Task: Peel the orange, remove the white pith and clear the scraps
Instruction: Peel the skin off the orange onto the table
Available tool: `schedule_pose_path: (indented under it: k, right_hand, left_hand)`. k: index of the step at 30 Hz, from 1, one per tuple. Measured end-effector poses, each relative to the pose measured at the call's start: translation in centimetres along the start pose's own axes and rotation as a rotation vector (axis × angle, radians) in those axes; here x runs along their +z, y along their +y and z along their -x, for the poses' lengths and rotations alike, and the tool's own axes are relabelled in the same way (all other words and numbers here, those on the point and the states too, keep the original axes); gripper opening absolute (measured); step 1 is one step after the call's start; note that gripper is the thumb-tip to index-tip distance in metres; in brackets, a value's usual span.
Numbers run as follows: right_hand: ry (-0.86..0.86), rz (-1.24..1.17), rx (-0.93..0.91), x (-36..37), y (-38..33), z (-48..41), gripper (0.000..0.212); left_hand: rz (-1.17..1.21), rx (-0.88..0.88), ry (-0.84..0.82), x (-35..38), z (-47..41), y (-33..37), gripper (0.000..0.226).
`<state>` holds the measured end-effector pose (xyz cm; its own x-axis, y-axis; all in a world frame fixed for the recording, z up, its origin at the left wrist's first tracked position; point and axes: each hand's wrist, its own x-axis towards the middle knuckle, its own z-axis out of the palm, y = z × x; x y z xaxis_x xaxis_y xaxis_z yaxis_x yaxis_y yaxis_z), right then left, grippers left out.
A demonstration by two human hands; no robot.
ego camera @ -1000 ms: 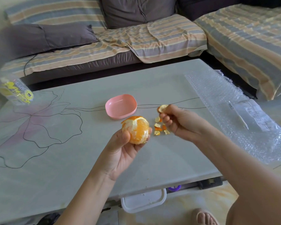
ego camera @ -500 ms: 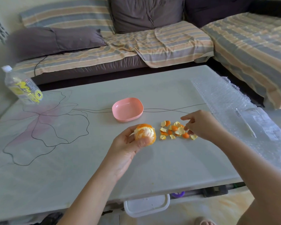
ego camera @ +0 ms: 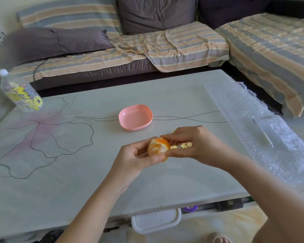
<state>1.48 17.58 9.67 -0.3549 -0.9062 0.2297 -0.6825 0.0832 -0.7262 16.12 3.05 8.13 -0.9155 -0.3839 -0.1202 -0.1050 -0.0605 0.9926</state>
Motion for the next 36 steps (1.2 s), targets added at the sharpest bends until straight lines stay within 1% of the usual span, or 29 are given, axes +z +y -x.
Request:
schedule_pose_path:
  k: [2,4,6,10,13,15,17,19,21,23,27,29,32,34,36]
  right_hand:
    - [0.005,0.078,-0.057,0.2,0.0,0.0,0.03]
    - [-0.004,0.138,-0.071,0.3,-0.3,0.1,0.025]
    - [-0.005,0.187,-0.058,0.3,-0.7,0.2,0.022]
    - [-0.03,0.305,-0.059,0.9,-1.1,0.1,0.024]
    - [-0.02,0.411,-0.081,1.6,-0.8,0.0,0.036]
    - [-0.011,0.464,-0.116,1.9,-0.7,0.0,0.042]
    - [-0.012,0.508,-0.141,2.0,-0.7,-0.1,0.035]
    - [-0.013,0.537,-0.149,2.2,-0.7,-0.2,0.029]
    - [-0.011,0.548,-0.167,2.2,-0.7,-0.2,0.029]
    - [0.001,0.542,-0.198,2.1,-0.7,-0.3,0.034]
    - [-0.023,0.527,-0.198,2.0,-0.8,-0.3,0.036]
    - [-0.073,0.443,-0.174,1.6,-0.8,-0.2,0.034]
    - [-0.117,0.3,-0.123,0.5,-1.1,0.3,0.028]
    - [-0.122,0.298,-0.133,0.2,-1.3,0.5,0.023]
    - [-0.122,0.329,-0.137,0.3,-1.4,0.5,0.02]
  left_hand:
    - [-0.066,0.01,0.04,0.1,-0.1,-0.3,0.064]
    - [-0.126,0.027,0.082,0.3,-0.2,-0.7,0.069]
    - [-0.148,0.052,0.106,0.5,-0.3,-0.9,0.066]
    - [-0.242,0.099,0.081,0.7,-0.3,-0.8,0.058]
    - [-0.277,0.097,0.103,0.9,-0.1,-0.7,0.056]
    - [-0.287,0.104,0.117,1.0,0.0,-0.5,0.049]
    - [-0.298,0.125,0.137,1.1,0.0,-0.5,0.04]
    - [-0.299,0.143,0.153,1.3,0.1,-0.4,0.041]
    - [-0.3,0.161,0.163,1.5,0.2,-0.2,0.049]
    - [-0.299,0.176,0.163,1.6,0.3,0.1,0.051]
    - [-0.286,0.159,0.146,1.3,0.4,0.0,0.042]
    - [-0.272,0.122,0.128,1.0,0.4,0.1,0.038]
    - [-0.26,0.094,0.043,0.7,0.6,0.8,0.042]
    - [-0.268,0.087,-0.009,0.8,0.8,1.3,0.047]
    - [-0.274,0.089,-0.027,0.9,0.9,1.5,0.046]
